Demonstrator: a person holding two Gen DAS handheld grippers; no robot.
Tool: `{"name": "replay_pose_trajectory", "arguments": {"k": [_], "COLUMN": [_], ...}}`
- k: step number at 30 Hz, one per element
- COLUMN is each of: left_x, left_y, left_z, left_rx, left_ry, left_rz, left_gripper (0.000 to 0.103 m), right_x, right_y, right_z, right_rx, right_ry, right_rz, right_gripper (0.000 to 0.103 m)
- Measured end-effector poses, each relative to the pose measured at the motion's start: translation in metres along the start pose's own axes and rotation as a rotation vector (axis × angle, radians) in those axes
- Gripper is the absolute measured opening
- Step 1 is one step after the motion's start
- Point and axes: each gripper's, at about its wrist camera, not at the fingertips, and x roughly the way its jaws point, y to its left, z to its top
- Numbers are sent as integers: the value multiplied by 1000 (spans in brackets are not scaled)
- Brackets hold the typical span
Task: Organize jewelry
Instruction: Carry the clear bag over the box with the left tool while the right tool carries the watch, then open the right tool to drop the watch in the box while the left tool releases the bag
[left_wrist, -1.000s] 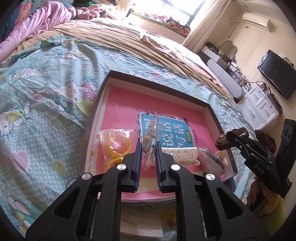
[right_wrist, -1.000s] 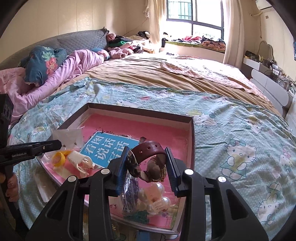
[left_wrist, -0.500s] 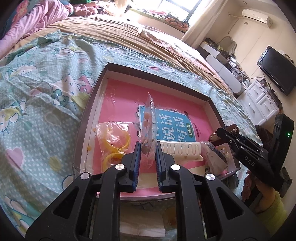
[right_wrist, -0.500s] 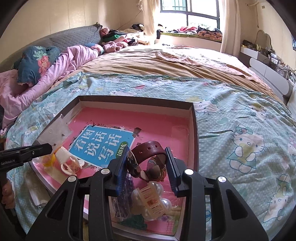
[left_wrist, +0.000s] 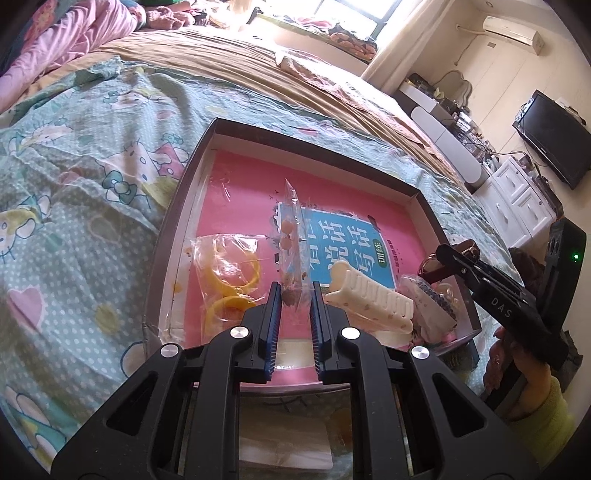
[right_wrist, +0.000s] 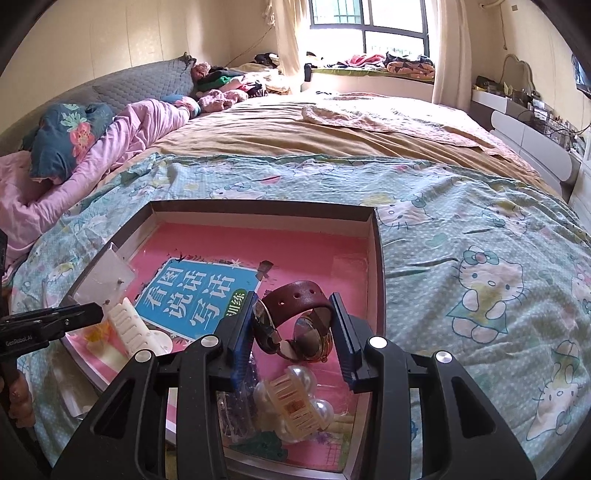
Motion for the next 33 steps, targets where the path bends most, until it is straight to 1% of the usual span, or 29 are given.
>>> {"name": "replay_pose_trajectory", "arguments": {"k": [5, 17, 18, 19, 21, 24, 26, 27, 28, 30, 33], "left_x": [-1, -1, -1, -1, -1, -1, -1, -2, -3, -5, -7], "left_y": [-2, -4, -4, -4, -4, -5, -6, -6, -8, -9, -11], "left_z": [-2, -2, -3, -3, -3, -3, -3, -3, -3, -3, -4], "left_rx": [8, 16, 17, 18, 19, 18, 20, 25, 28, 29, 35], "left_ry": [3, 3, 3, 4, 3, 3, 3, 0, -2, -6, -7], "left_rz": [-3, 1, 1, 2, 3, 2, 3, 9, 15, 14, 19], "left_gripper": [7, 7, 7, 7, 8, 8, 13, 18, 25, 29, 35], "right_x": [2, -2, -3, -5, -9, -14, -18, -19, -22, -27, -35], "right_y": [1, 2, 2, 2, 0, -2, -3, -4, -4, -5, -7], "right_z": [-1, -4, -4, -4, -5, -6, -8, -9, -10, -12, -14], "right_rx": [10, 26, 28, 31, 42, 64, 74, 78, 82, 89, 103], "right_ry": [7, 16, 12, 9, 0, -6, -4, -5, -6, -14, -26], "right_rz": [8, 24, 26, 25, 24, 32, 34, 36, 38, 37, 41], "right_gripper": [41, 52, 56, 62, 68, 75, 77, 78, 80, 83, 84]}}
